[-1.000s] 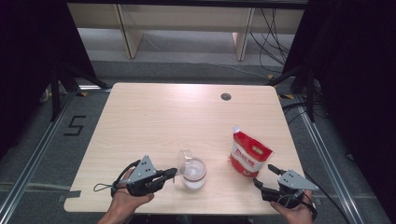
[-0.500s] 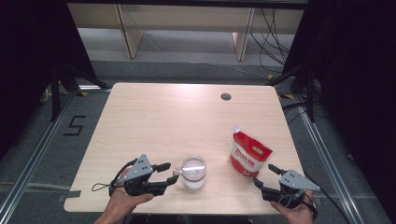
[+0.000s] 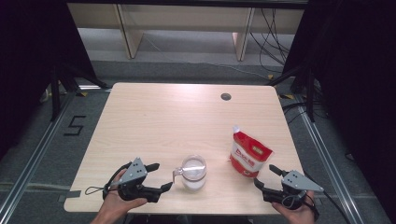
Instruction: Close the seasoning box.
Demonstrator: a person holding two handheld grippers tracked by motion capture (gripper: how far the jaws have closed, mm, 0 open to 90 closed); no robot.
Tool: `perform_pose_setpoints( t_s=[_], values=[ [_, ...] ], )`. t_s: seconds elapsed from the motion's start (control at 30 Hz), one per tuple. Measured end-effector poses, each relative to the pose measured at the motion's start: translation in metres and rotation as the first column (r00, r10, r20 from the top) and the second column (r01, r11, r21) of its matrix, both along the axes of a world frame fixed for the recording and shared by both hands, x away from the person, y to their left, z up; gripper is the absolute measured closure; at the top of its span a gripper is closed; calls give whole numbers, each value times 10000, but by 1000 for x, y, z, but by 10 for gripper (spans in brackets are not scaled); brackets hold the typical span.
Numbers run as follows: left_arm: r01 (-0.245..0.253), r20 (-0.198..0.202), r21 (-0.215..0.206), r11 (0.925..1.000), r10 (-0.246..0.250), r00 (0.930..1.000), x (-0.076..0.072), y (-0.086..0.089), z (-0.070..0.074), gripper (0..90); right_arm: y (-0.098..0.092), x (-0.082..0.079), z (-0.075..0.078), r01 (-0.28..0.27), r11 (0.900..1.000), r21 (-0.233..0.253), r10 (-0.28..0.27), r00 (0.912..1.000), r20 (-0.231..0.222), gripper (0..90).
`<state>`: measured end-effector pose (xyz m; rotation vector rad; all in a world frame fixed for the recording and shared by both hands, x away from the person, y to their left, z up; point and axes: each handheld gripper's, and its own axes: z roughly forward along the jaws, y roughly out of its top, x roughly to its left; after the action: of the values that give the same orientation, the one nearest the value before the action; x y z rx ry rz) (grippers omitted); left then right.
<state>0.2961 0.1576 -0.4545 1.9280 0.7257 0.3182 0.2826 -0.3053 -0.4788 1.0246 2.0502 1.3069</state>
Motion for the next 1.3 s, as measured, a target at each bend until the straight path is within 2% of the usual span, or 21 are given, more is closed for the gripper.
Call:
perform_pose_setpoints(
  t_s=[0.03, 0.1, 0.17, 0.23, 0.33, 0.37, 0.4, 0.43, 0.53, 0.63, 0.8, 0.83, 0.93, 0.97, 1.0, 1.03, 1.1, 1.17, 1.2, 1.27, 1.3],
  values=[
    [-88, -81, -132, 9999, 86, 9999, -1, 0, -1, 188, 0, -2, 0, 139, 9999, 26, -138, 9999, -103, 227],
    [1, 34, 52, 10000, -1, 10000, 0, 3, -2, 182, 0, -2, 0, -6, 9999, -129, 7, 10000, 39, 226],
    [-173, -113, -17, 9998, 172, 9998, -1, 4, -5, 169, 2, -6, 0, 82, 9999, 96, -78, 9992, -394, 225],
    [-208, -177, 28, 9998, 209, 9996, -1, 6, -7, 168, 1, -5, 0, -86, 9999, -109, 85, 9999, -130, 224],
    [-302, -254, 53, 9995, 303, 9992, -1, 9, -10, 168, 2, -9, 1, -45, 10000, 56, 47, 9992, -401, 223],
    [-211, -104, 21, 9998, 212, 9997, 0, 10, -11, 167, 2, -9, 0, -52, 10000, -82, 51, 9999, -140, 222],
    [-302, -235, 62, 9995, 304, 9993, -1, 11, -11, 168, 2, -11, 0, 47, 10000, 25, -46, 9994, -346, 221],
    [-353, -324, -12, 9994, 352, 9989, -2, 12, -12, 168, 1, -10, 0, -105, 9999, -14, 104, 9997, -229, 221],
    [-485, -334, 42, 9988, 487, 9983, -3, 14, -13, 168, 3, -15, 0, 63, 9999, 130, -57, 9989, -461, 214],
    [-298, -157, 271, 9992, 302, 9994, -2, 17, -16, 168, 2, -16, 0, -2, 10000, -11, 1, 9992, -402, 208],
    [-422, -413, 386, 9984, 438, 9982, -4, 17, -21, 168, 1, -19, -1, -53, 10000, 72, 57, 9988, -481, 196],
    [-348, -426, 308, 9989, 361, 9984, -4, 17, -22, 167, 1, -18, -2, -82, 9999, -120, 78, 9995, -309, 193],
    [-313, -295, 444, 9985, 326, 9990, -4, 18, -24, 168, 1, -20, -3, -85, 9995, -307, 70, 9988, -476, 195],
    [-356, -281, 488, 9982, 370, 9989, -4, 19, -24, 167, 2, -24, -3, 168, 9997, -189, -182, 9967, -797, 194],
    [-431, -511, 462, 9980, 454, 9977, -6, 18, -25, 167, 1, -22, -4, -131, 9993, -337, 111, 9983, -573, 194],
    [-418, -522, 484, 9980, 443, 9977, -6, 18, -26, 167, 2, -24, -4, 22, 9994, -350, -49, 9969, -779, 194],
    [-420, -498, 364, 9985, 438, 9978, -6, 18, -28, 167, 1, -23, -6, -141, 9984, -545, 101, 9974, -719, 187],
    [-488, -505, 532, 9974, 515, 9974, -7, 18, -28, 167, 2, -25, -7, -67, 9987, -502, 18, 9954, -953, 188],
    [-314, -333, 710, 9970, 339, 9989, -6, 20, -28, 167, 1, -25, -7, -158, 9976, -677, 98, 9961, -882, 186],
    [-482, -486, 491, 9976, 506, 9975, -8, 18, -30, 167, 2, -26, -7, -129, 9980, -621, 71, 9956, -933, 186],
    [-475, -456, 590, 9971, 502, 9977, -8, 19, -30, 167, 1, -26, -8, -150, 9976, -678, 92, 9964, -846, 185]
  ],
)
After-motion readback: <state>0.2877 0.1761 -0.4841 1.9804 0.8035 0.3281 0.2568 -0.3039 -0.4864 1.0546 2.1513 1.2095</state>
